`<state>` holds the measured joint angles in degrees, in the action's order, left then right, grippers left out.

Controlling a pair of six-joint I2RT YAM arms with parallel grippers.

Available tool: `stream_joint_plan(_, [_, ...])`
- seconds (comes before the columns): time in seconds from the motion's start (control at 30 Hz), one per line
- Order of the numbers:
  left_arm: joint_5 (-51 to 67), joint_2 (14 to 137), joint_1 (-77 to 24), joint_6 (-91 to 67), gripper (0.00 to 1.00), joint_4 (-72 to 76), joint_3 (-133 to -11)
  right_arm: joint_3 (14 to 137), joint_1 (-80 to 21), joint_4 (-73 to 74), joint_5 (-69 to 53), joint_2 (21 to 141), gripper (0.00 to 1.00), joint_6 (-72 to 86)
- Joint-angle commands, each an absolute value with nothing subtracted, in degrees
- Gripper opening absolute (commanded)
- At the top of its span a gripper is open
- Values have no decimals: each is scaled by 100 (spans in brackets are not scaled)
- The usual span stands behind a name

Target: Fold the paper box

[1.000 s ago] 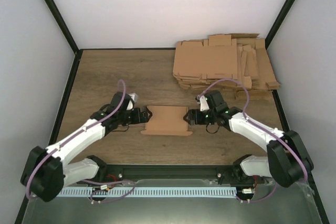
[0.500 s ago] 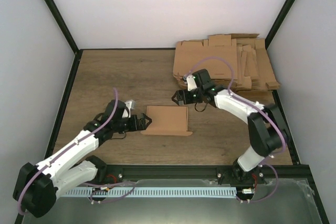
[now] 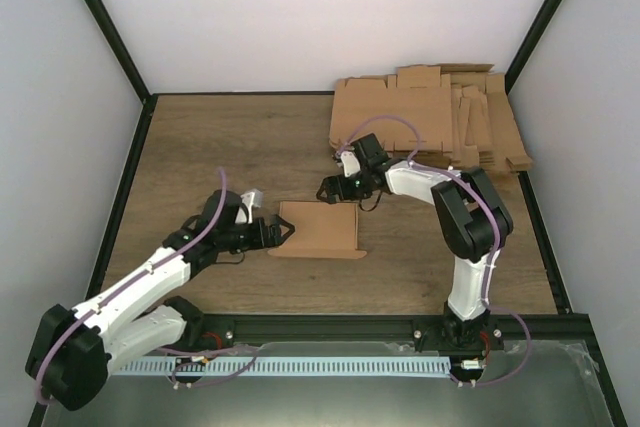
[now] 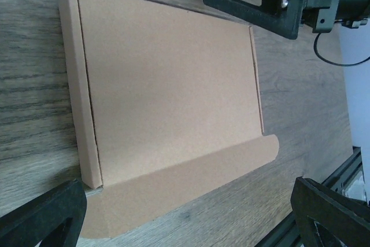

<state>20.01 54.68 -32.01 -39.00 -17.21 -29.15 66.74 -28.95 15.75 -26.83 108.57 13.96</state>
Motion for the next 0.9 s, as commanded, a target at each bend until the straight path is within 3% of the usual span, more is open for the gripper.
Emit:
stream_joint_plan(0.0, [2195,5680,-3249,-3827,100,-1526,-3111,6660,-2900,1322,-3128,10858,91,1338])
stream_joint_plan(0.6, [2279,5967,-3285,-3619,99,-1827,-3694,4388,-2971,727,-3861,9384,82,1826])
stream_joint_plan(0.87, [2494,6009,-3287,-3825,99,-2458,-4218,4266,-2963,643,-3993,9470,58,1793])
